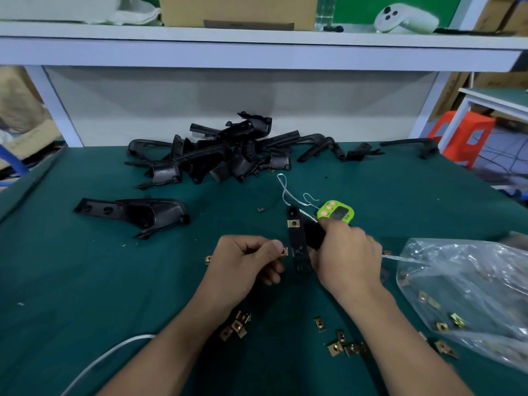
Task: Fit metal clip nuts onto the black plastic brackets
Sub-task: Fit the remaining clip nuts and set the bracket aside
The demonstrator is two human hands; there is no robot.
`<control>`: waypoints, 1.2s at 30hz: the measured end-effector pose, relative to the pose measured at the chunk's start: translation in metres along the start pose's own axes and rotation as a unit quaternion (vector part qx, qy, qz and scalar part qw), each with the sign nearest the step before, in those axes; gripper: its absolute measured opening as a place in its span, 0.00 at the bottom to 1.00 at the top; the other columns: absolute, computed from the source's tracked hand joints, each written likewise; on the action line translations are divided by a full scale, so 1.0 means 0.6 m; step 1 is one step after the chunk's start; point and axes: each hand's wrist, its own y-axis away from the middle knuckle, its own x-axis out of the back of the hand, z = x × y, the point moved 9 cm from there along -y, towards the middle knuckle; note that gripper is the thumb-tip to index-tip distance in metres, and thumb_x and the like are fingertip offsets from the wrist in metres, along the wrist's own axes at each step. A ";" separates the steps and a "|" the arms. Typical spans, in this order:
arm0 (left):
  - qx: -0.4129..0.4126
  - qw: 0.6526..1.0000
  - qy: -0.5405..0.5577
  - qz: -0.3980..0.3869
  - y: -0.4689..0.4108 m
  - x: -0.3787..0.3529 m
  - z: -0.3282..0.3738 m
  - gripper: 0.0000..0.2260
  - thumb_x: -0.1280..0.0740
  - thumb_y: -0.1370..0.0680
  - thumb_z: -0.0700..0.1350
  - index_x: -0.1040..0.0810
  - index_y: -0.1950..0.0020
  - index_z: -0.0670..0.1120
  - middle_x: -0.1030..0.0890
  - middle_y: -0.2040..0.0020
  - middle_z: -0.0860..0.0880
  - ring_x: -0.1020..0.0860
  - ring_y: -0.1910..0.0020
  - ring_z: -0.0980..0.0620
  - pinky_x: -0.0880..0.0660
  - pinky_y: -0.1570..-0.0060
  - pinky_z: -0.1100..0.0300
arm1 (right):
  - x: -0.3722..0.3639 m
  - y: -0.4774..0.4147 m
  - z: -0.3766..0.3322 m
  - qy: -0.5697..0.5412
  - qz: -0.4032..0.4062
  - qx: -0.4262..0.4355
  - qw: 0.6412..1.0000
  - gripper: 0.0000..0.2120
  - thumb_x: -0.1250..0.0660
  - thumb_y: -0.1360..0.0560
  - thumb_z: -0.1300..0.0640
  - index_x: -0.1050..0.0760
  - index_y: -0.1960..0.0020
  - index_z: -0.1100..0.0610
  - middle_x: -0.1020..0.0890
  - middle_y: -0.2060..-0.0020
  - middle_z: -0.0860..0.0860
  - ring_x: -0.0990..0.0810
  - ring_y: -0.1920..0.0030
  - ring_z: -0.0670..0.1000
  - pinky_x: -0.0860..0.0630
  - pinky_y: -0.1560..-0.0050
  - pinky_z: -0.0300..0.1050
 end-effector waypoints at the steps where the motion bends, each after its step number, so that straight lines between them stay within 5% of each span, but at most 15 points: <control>1: 0.002 1.000 0.002 -0.005 0.000 -0.003 -0.001 0.12 0.29 0.21 0.44 0.15 0.64 0.44 0.17 0.67 0.41 0.20 0.72 0.50 0.24 0.71 0.62 | -0.003 0.000 0.000 0.005 -0.005 0.000 1.000 0.12 0.26 0.32 0.52 0.29 0.58 0.48 0.27 0.72 0.48 0.33 0.68 0.56 0.39 0.65 0.47; 6: 0.012 1.000 -0.007 -0.011 0.001 -0.008 -0.007 0.13 0.30 0.20 0.42 0.17 0.61 0.35 0.17 0.68 0.41 0.20 0.72 0.50 0.25 0.71 0.62 | -0.010 0.004 -0.008 0.002 -0.018 0.015 1.000 0.09 0.26 0.32 0.55 0.26 0.56 0.48 0.21 0.66 0.49 0.20 0.61 0.58 0.39 0.64 0.46; 12: 0.008 0.999 0.013 0.033 0.000 -0.002 -0.010 0.13 0.30 0.20 0.41 0.18 0.63 0.36 0.18 0.68 0.39 0.21 0.74 0.49 0.25 0.73 0.62 | -0.013 0.009 -0.008 -0.040 -0.028 0.004 0.999 0.09 0.26 0.32 0.53 0.24 0.56 0.49 0.21 0.65 0.49 0.19 0.59 0.58 0.37 0.64 0.45; 27: 0.012 0.999 0.009 0.046 0.001 -0.001 -0.014 0.14 0.30 0.20 0.41 0.19 0.65 0.36 0.18 0.70 0.41 0.22 0.75 0.49 0.26 0.75 0.62 | -0.010 0.011 -0.014 -0.041 -0.020 0.018 0.999 0.05 0.30 0.29 0.57 0.24 0.55 0.50 0.20 0.65 0.50 0.20 0.62 0.59 0.37 0.65 0.46; 33: 0.011 0.998 0.001 0.067 0.006 -0.003 -0.011 0.16 0.30 0.19 0.42 0.17 0.68 0.45 0.18 0.71 0.43 0.21 0.76 0.49 0.26 0.76 0.62 | -0.014 0.014 -0.016 -0.039 -0.020 0.018 0.999 0.08 0.31 0.30 0.57 0.31 0.59 0.50 0.22 0.66 0.49 0.22 0.62 0.59 0.37 0.65 0.46; 36: 0.003 0.996 0.002 0.095 0.013 -0.004 -0.006 0.16 0.31 0.19 0.43 0.16 0.66 0.45 0.19 0.72 0.44 0.21 0.76 0.49 0.26 0.76 0.61 | -0.016 0.015 -0.015 -0.040 -0.022 0.010 0.999 0.09 0.31 0.29 0.57 0.32 0.59 0.50 0.21 0.65 0.50 0.29 0.66 0.58 0.38 0.65 0.46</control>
